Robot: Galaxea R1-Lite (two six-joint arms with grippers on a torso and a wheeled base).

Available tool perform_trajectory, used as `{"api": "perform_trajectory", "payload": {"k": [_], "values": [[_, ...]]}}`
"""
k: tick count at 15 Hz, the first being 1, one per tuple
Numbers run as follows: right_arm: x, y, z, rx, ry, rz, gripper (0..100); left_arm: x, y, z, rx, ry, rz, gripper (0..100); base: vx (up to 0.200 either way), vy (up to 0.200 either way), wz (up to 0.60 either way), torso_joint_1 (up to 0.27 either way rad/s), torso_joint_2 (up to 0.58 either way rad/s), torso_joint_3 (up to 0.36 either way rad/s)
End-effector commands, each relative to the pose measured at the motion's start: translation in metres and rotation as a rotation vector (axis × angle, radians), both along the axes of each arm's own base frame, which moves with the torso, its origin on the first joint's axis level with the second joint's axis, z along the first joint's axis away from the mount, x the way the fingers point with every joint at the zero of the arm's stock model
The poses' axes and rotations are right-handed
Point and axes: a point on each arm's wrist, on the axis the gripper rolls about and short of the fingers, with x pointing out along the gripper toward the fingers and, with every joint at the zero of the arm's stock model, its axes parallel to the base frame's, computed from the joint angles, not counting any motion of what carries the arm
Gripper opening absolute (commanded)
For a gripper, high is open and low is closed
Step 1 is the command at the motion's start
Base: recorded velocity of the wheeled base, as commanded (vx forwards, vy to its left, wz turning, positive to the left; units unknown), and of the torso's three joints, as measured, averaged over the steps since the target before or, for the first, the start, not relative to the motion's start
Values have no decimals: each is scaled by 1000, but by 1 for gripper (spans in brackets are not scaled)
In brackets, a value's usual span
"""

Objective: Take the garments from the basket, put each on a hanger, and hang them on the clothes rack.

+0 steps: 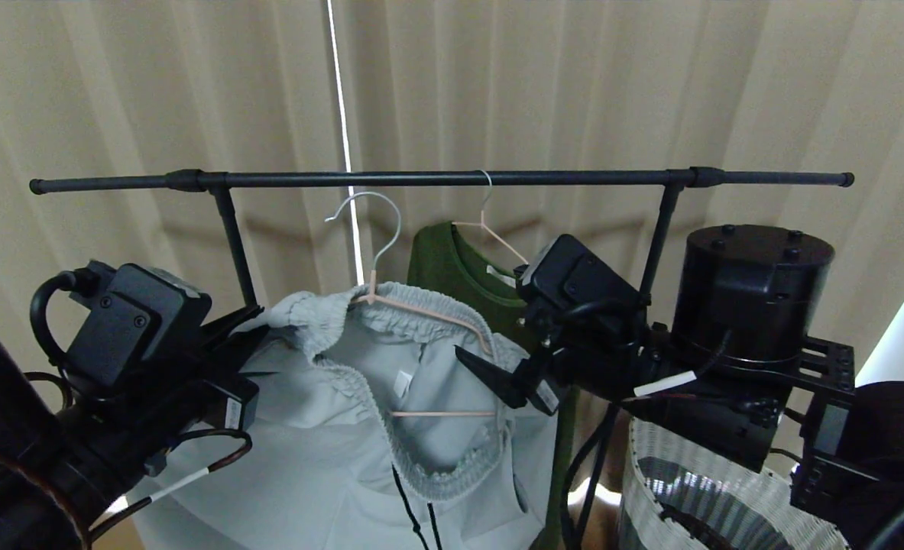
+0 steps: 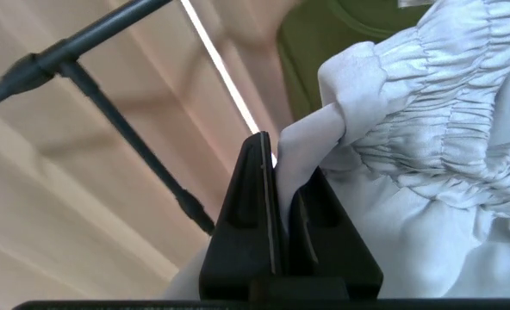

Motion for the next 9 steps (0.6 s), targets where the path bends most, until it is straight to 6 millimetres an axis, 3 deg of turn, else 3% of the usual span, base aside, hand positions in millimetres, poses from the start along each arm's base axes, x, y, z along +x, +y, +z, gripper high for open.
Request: {"api": "perform_trajectory", "payload": {"k": [1, 4, 9], "values": [[13, 14, -9, -28, 3, 3, 100, -2, -4, 0, -3, -7, -22, 0, 0, 0, 0, 0, 0, 0], [23, 22, -11, -24, -1, 0, 100, -11, -7, -1, -6, -14, -61, 0, 0, 0, 0, 0, 0, 0], [22, 21, -12, -25, 0, 0, 100, -16, -8, 4, -15, -35, -79, 0, 0, 0, 0, 0, 0, 0]]}}
